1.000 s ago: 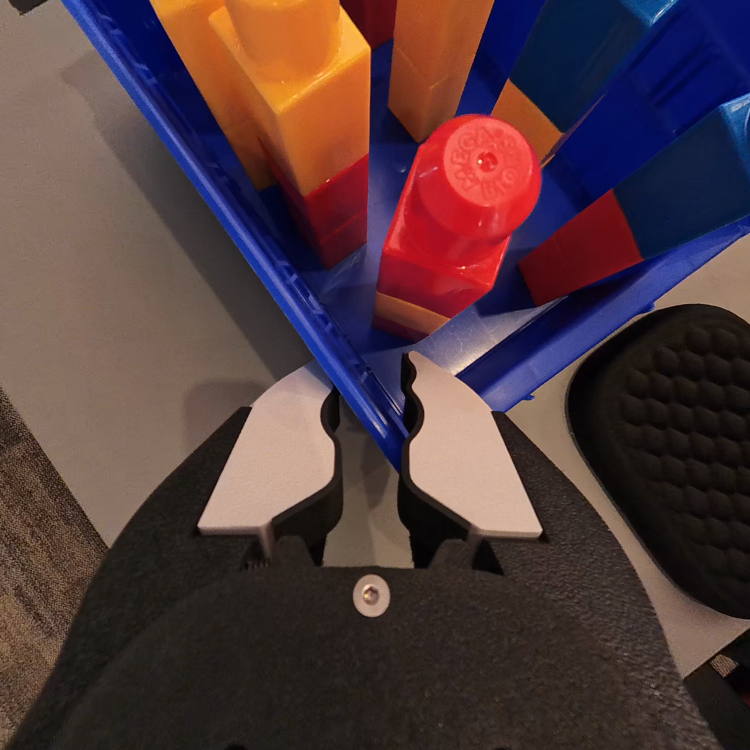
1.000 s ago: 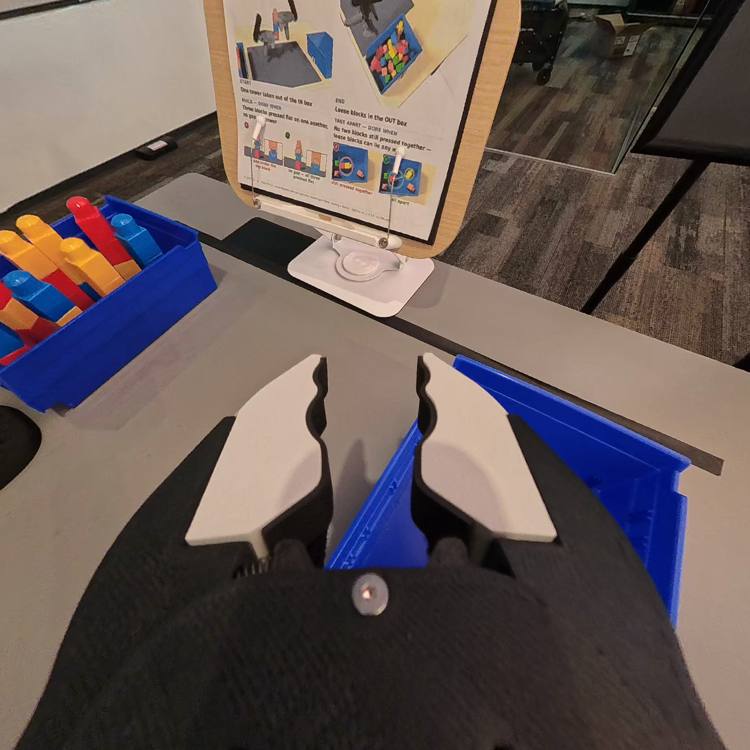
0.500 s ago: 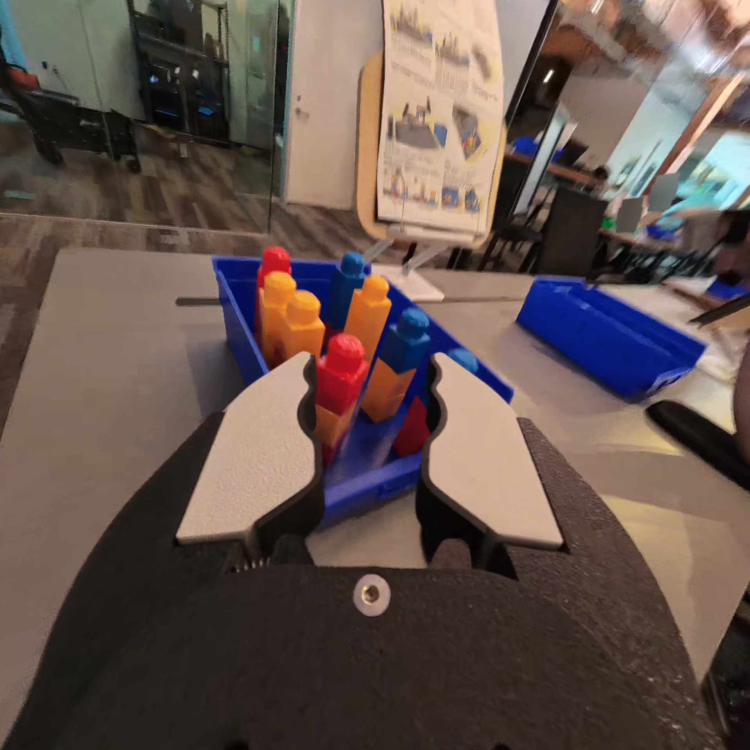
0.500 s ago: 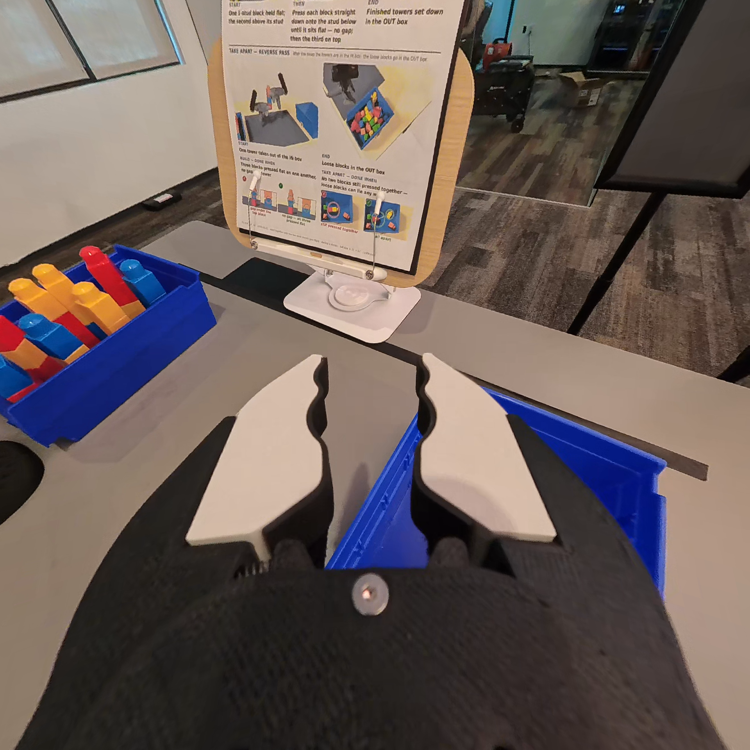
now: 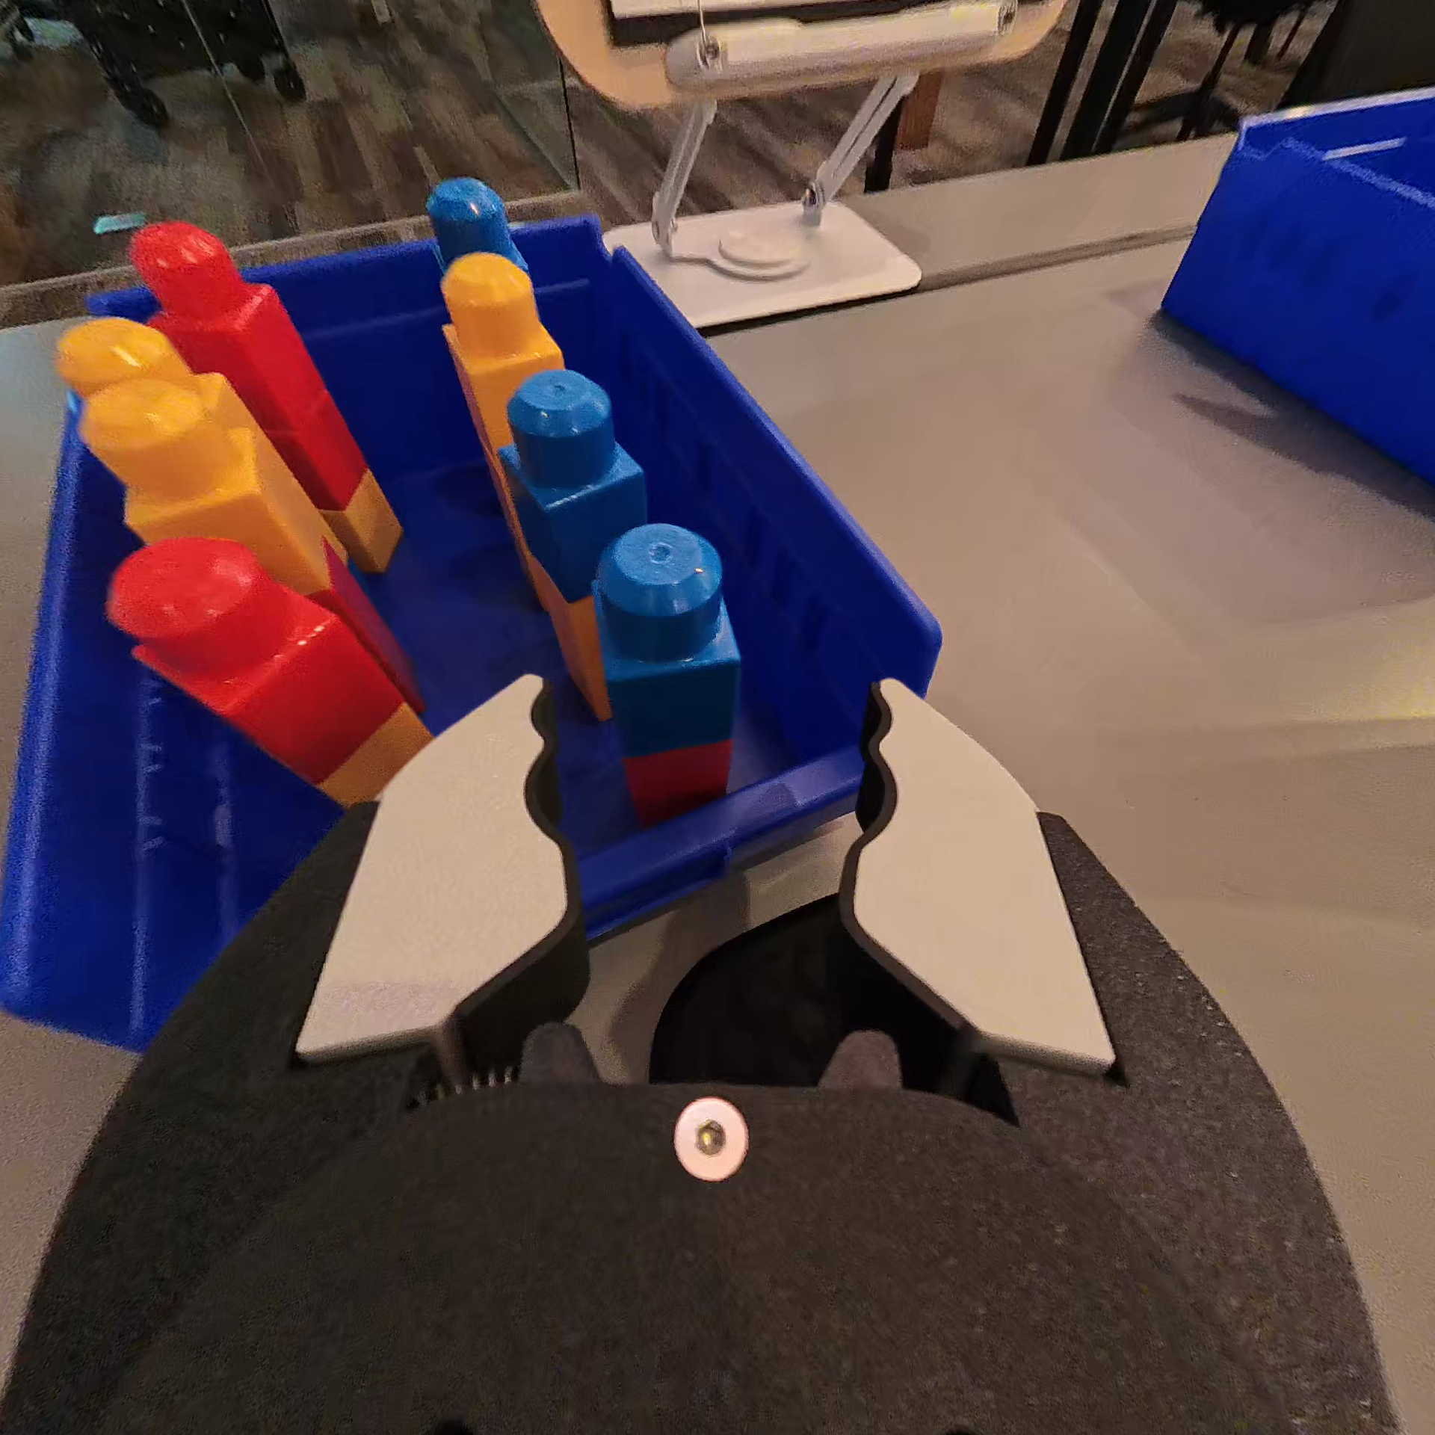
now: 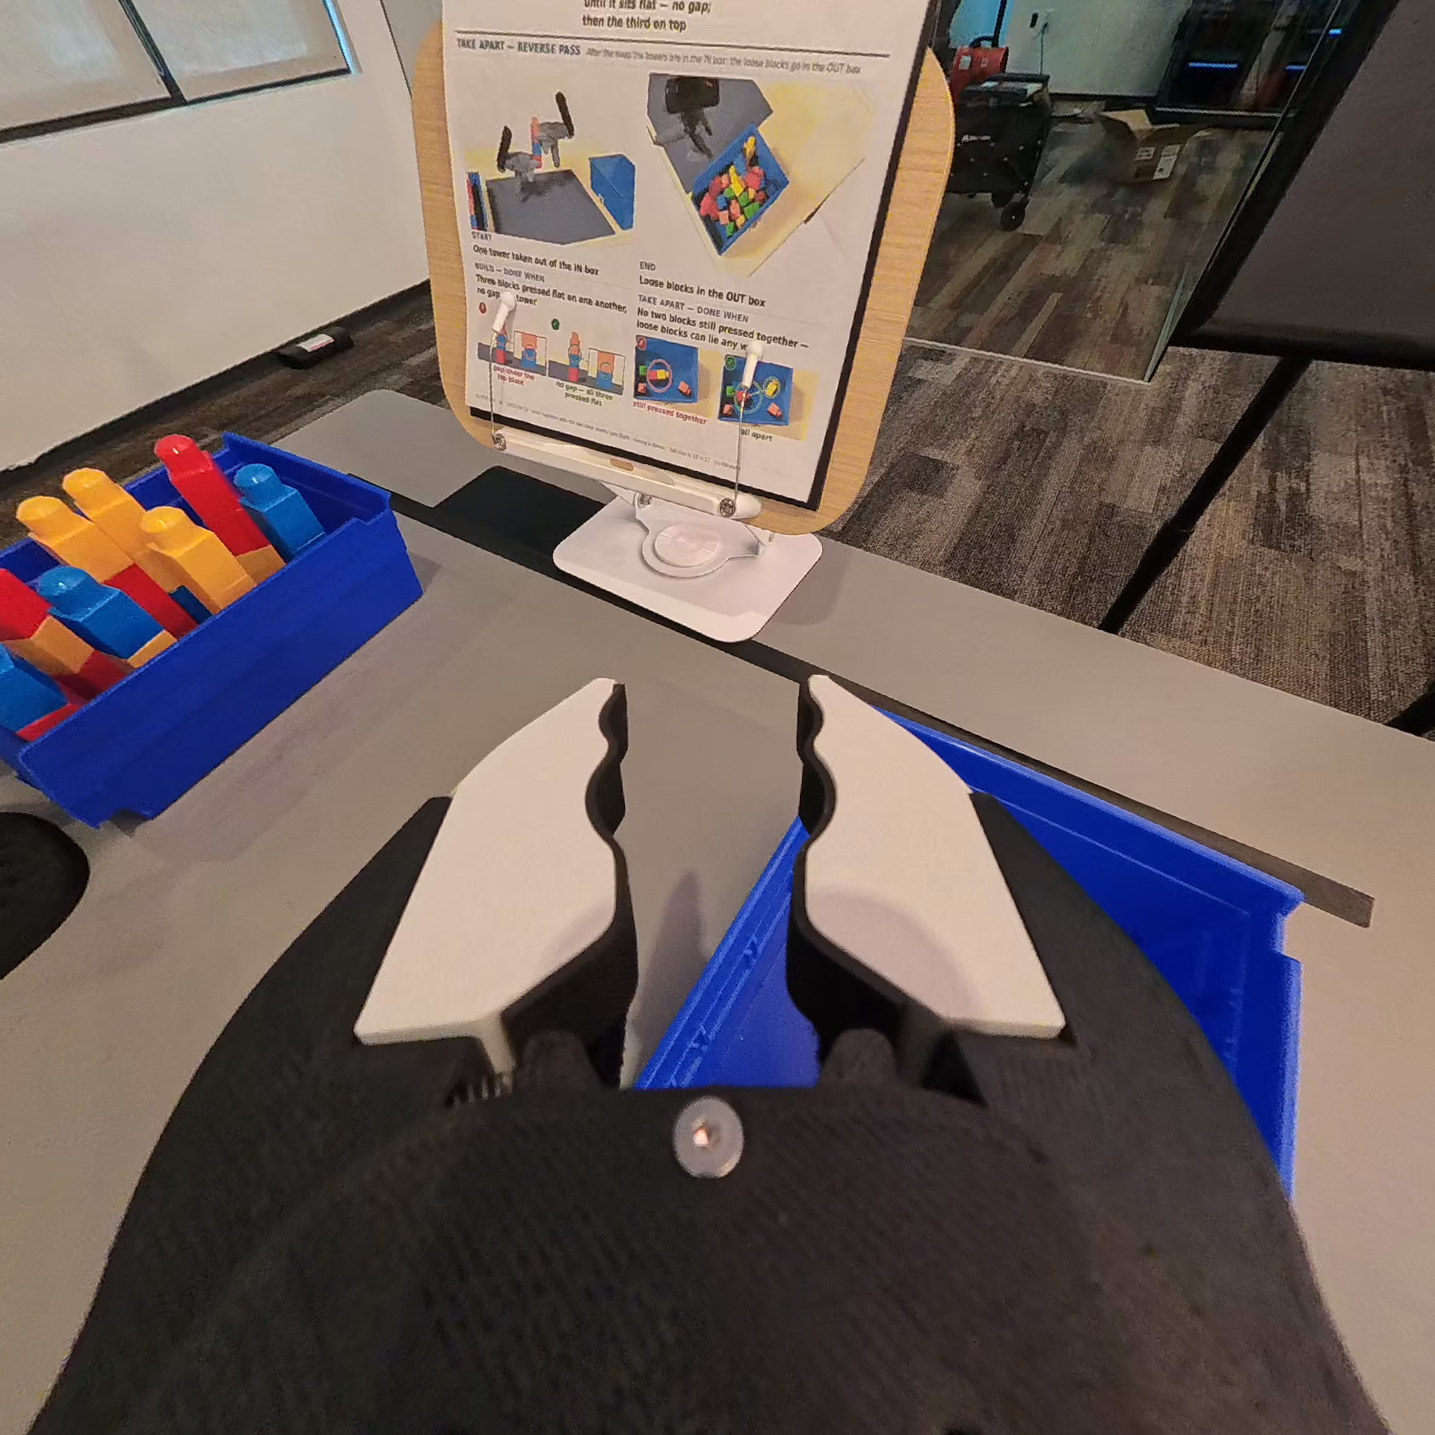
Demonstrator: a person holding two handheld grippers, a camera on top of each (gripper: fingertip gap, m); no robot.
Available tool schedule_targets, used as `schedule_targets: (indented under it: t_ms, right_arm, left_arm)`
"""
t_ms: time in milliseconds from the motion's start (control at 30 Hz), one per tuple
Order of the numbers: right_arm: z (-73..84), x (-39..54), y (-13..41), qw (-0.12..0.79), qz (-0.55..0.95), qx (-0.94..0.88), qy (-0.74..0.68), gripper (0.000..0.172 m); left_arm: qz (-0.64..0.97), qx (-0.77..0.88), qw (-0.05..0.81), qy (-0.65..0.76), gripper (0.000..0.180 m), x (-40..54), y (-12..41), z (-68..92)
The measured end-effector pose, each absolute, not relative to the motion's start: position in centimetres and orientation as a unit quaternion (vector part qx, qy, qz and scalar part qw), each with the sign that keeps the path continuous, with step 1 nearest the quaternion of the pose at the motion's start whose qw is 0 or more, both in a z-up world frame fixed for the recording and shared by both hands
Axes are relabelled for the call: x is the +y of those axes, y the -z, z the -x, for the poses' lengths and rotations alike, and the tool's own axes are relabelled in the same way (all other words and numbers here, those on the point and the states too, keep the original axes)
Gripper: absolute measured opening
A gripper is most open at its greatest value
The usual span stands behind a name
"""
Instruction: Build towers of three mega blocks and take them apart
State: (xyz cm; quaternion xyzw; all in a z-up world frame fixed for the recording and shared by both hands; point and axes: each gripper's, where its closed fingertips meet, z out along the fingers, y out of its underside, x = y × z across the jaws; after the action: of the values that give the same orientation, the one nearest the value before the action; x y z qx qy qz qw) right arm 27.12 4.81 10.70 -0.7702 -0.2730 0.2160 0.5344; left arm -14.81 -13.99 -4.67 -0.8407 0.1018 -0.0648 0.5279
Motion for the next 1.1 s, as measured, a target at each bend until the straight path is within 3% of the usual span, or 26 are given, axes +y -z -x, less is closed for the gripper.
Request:
schedule_targets:
  t_ms: [367, 533, 600, 667, 733, 833, 967, 1100]
  right_arm:
    - [-26.9, 4.8, -10.3, 0.523, 0.774, -0.279, -0.222, 0.043]
    - [-27.3, 4.9, -10.4, 0.524, 0.773, -0.274, -0.23, 0.043]
    - [-27.3, 4.9, -10.2, 0.521, 0.775, -0.274, -0.232, 0.043]
    - [-27.2, 5.0, -10.2, 0.52, 0.775, -0.275, -0.231, 0.043]
    - [-27.0, 4.8, -10.7, 0.53, 0.767, -0.277, -0.232, 0.043]
    - [-25.8, 4.1, -12.4, 0.563, 0.734, -0.293, -0.243, 0.042]
    - [-20.4, -0.5, -14.7, 0.568, 0.641, -0.388, -0.341, 0.042]
    - [-14.2, -9.4, -15.1, 0.479, 0.514, -0.529, -0.477, 0.042]
  left_arm:
    - [0.879, 0.1, 0.465, 0.004, 0.057, -12.0, 7.6, 14.8]
    - [0.89, 0.097, 0.445, -0.002, 0.057, -12.2, 8.9, 15.2]
    - [0.894, 0.1, 0.437, -0.018, 0.04, -12.0, 9.2, 15.6]
    - [0.898, 0.108, 0.426, -0.024, 0.038, -12.1, 8.8, 15.7]
    - [0.888, 0.116, 0.443, -0.046, 0.039, -12.0, 6.0, 16.1]
    - [0.84, 0.14, 0.523, -0.032, 0.038, -12.1, -2.6, 14.4]
    - [0.757, 0.227, 0.606, 0.096, 0.038, -12.4, -12.4, 7.5]
    - [0.667, 0.324, 0.605, 0.29, 0.037, -13.4, -17.3, -0.9]
